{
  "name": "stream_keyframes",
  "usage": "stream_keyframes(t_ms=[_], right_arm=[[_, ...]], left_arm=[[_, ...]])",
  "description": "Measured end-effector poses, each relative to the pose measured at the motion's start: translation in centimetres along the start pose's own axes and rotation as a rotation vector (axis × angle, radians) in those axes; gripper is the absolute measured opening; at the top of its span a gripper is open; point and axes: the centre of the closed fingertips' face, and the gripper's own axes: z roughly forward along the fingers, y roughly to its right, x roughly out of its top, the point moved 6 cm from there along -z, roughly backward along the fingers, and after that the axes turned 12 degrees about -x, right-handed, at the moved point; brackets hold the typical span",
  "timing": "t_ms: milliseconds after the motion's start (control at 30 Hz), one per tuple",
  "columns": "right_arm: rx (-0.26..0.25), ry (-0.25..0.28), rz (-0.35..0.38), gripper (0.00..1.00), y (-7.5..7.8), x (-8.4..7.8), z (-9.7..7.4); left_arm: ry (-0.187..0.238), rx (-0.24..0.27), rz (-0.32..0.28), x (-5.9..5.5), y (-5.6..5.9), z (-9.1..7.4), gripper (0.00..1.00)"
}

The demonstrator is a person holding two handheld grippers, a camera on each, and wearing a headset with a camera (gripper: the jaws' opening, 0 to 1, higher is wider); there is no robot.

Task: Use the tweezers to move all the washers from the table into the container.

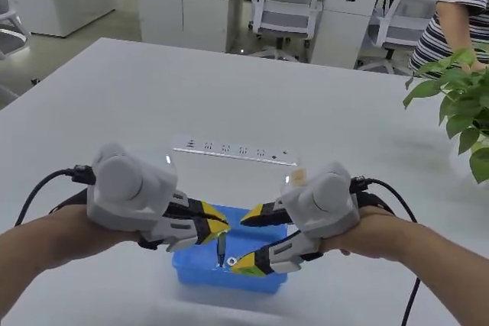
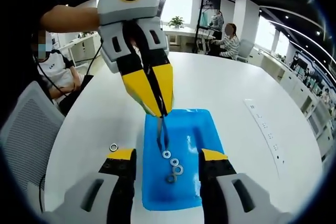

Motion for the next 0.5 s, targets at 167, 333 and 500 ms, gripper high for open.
stream_keyframes(t_ms=[167,333,500], right_arm=[[-0.036,0.002,0.03,0.57,0.0,-0.2,-1.0],[-0.064,0.0,0.066,0.66,-0.4,-0.6,-2.1],[-0.092,0.004,0.08,0.72,-0.7,-0.8,-3.2]], left_arm=[[0.0,0.004,0.0,0.3,0.0,-0.3,0.05],[-0.004,0.003,0.003,0.7,0.1,-0.4,0.05],[-0.004,0.005,0.008,1.3,0.3,-0.7,0.05]])
